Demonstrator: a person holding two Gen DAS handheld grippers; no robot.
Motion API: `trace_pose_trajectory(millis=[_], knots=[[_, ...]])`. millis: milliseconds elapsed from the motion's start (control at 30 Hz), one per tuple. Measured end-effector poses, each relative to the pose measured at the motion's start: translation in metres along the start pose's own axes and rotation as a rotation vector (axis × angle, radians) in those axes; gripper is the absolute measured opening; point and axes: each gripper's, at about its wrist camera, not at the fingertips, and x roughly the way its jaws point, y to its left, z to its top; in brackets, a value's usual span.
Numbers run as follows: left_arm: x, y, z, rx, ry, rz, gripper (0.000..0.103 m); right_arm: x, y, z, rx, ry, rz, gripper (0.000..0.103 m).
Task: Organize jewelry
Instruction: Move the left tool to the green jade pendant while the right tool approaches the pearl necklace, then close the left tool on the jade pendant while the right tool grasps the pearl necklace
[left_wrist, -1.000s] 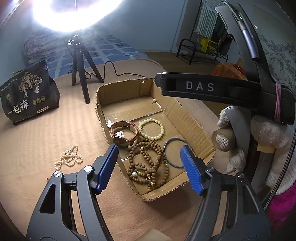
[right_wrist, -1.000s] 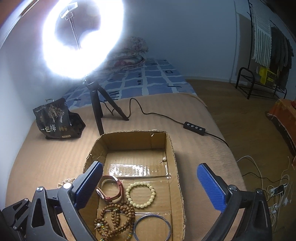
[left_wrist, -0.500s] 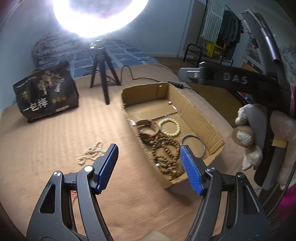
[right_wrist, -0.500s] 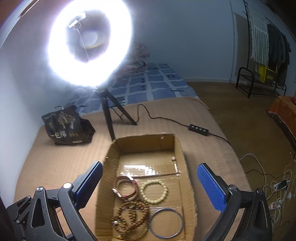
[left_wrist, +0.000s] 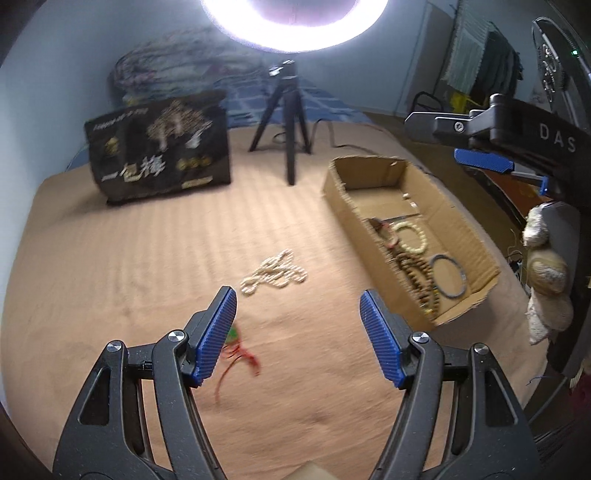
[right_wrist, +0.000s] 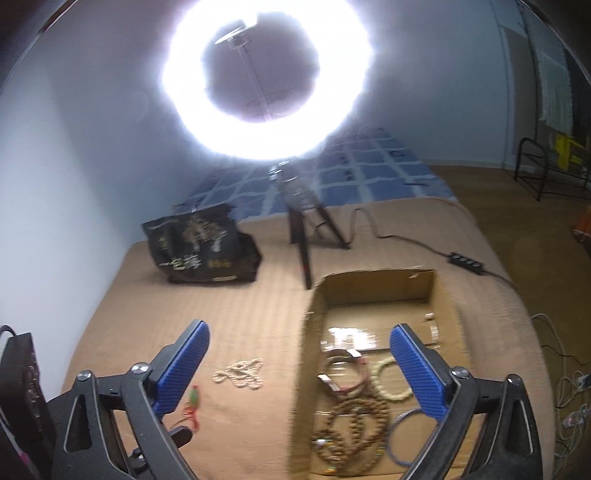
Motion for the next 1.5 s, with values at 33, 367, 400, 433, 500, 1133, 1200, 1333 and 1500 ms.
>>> trace_pose_trajectory(millis=[33,367,400,433,500,1133,1200,1333,1500], knots=[[0.001,0.004,-0.002,-0.007,0.003,0.005,0.071,0.004,0.005,0.0,-0.004,0.008,0.01,0.092],[0.024,0.04,-0.027,-0.097,0.091,0.007,0.06,0.068,0.036,-0.014,0.041,0.168,0.148,0.067],[0.028,0.041,-0.029,-0.104,0.101,0.005,0.059,0.076,0.039,-0.017,0.046,0.192,0.156,0.064],[0.032,0.043,-0.032,-0.118,0.114,0.002,0.057,0.085,0.043,-0.021,0.047,0.219,0.164,0.059],[0.038,0.046,-0.035,-0.138,0.13,-0.005,0.052,0.1,0.051,-0.026,0.037,0.264,0.163,0.055],[0.075,0.069,-0.043,-0.222,0.177,0.003,0.04,0.177,0.073,-0.051,0.017,0.424,0.111,0.048],[0.077,0.069,-0.044,-0.221,0.18,0.002,0.04,0.183,0.076,-0.053,0.003,0.432,0.091,0.048],[0.084,0.07,-0.043,-0.209,0.186,0.009,0.038,0.191,0.08,-0.055,-0.038,0.438,0.041,0.049],[0.088,0.075,-0.043,-0.207,0.195,0.028,0.025,0.199,0.079,-0.057,-0.041,0.451,0.032,0.056]])
